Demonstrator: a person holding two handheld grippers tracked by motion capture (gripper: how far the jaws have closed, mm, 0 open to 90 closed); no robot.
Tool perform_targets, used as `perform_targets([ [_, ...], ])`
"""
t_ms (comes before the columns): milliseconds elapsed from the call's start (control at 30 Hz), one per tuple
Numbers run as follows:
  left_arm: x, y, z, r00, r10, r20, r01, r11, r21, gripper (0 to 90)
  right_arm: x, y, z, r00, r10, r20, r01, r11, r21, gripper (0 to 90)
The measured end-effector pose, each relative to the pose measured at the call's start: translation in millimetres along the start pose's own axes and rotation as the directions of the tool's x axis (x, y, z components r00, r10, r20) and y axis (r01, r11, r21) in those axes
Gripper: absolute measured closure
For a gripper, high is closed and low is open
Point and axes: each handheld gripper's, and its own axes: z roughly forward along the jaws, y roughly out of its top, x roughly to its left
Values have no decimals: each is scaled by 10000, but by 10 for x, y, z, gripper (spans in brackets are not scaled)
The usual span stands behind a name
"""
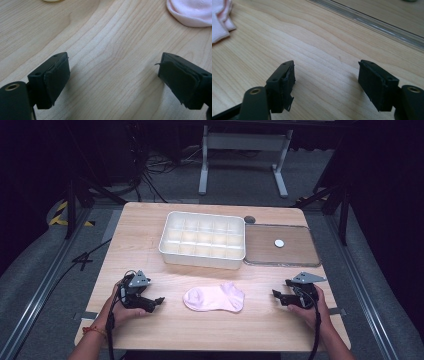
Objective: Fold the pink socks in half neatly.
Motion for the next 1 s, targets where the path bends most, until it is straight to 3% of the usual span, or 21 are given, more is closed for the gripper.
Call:
perform_targets([
  [133, -5, 1, -2, 10000, 10, 22, -10, 10000, 11, 127, 44, 42, -39, 9993, 59, -365, -69, 9996, -277, 364],
  [267, -10, 9, -17, 10000, -9, 68, 8, 9999, 148, 140, 161, 114, -50, 9961, -348, -813, 319, 9988, -367, 465],
  [433, -29, 12, -12, 9999, -102, -31, 102, 9999, 111, 145, 350, 227, -45, 9861, -723, -1498, 642, 9962, -582, 537],
  [733, -60, 18, -11, 9995, -276, -162, 277, 9996, 76, 160, 537, 329, -6, 9733, -1280, -1907, 1169, 9908, -682, 564],
  [800, -73, 25, -8, 9993, -368, -32, 368, 9993, 52, 163, 576, 359, 4, 9703, -1399, -1974, 1291, 9894, -664, 564],
  [933, -85, 57, -19, 9980, -540, 325, 540, 9985, 12, 242, 656, 417, 33, 9612, -1598, -2247, 1465, 9864, -746, 595],
  [1000, -122, 99, -32, 9983, -533, 244, 534, 9986, -33, 277, 696, 449, 42, 9566, -1798, -2294, 1663, 9831, -769, 614],
])
